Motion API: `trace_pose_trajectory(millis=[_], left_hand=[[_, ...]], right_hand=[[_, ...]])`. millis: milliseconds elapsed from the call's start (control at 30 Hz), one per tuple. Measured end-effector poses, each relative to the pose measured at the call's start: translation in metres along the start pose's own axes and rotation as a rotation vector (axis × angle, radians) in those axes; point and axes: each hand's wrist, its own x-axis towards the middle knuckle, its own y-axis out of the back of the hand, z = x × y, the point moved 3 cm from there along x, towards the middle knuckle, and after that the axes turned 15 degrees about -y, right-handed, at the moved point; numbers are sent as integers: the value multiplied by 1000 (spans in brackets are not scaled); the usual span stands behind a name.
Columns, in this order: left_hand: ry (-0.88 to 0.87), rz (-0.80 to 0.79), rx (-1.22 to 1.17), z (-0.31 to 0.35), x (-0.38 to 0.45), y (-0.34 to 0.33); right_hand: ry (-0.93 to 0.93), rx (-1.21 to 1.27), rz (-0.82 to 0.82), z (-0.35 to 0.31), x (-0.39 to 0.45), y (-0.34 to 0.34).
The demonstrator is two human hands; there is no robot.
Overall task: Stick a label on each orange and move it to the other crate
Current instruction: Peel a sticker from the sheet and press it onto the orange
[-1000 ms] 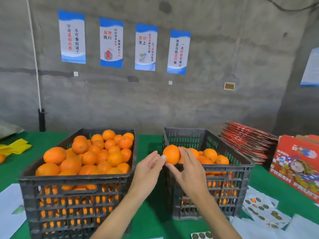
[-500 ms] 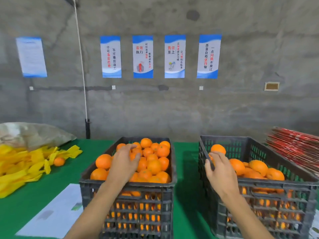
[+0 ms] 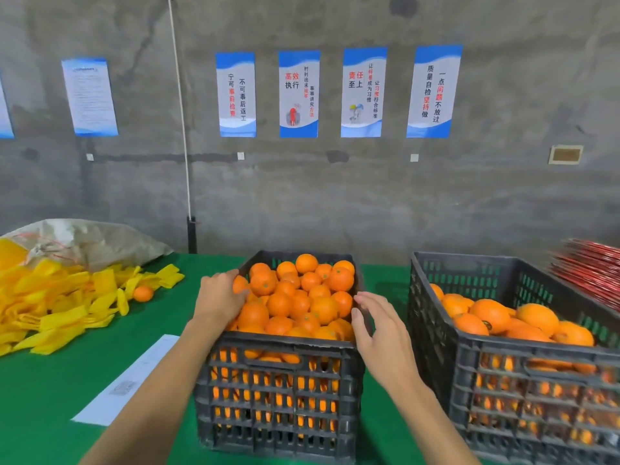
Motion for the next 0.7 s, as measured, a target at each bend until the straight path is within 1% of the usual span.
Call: trace_pose_trajectory(millis=[100, 133, 167, 233, 300, 333, 433, 533, 600, 633, 700], left_hand=[[-93, 258, -181, 38, -20, 10], [-103, 316, -262, 56, -32, 13], [-125, 349, -338, 75, -47, 13], [-203, 363, -513, 112, -83, 8], [-274, 345, -661, 143, -121, -3], [-301, 339, -686, 154, -139, -10], [-384, 331, -619, 171, -183, -39], [-490, 268, -519, 173, -214, -70], [-460, 142, -535, 168, -230, -93], [-397, 66, -570, 164, -238, -105], [-200, -73, -686, 152, -253, -130]], right_hand=[[-25, 43, 10, 5, -8, 7], [-43, 65, 17, 7, -11, 8], [-65, 86, 27, 11, -16, 10], [-101, 120, 36, 19, -29, 13], [-113, 143, 35, 30, -46, 14], [-109, 144, 30, 35, -55, 15], [-120, 118, 2, 57, -80, 16], [-205, 103, -45, 79, -102, 13], [-252, 54, -174, 94, -117, 6], [-274, 3, -276, 101, -125, 0], [-306, -133, -486, 118, -141, -13]])
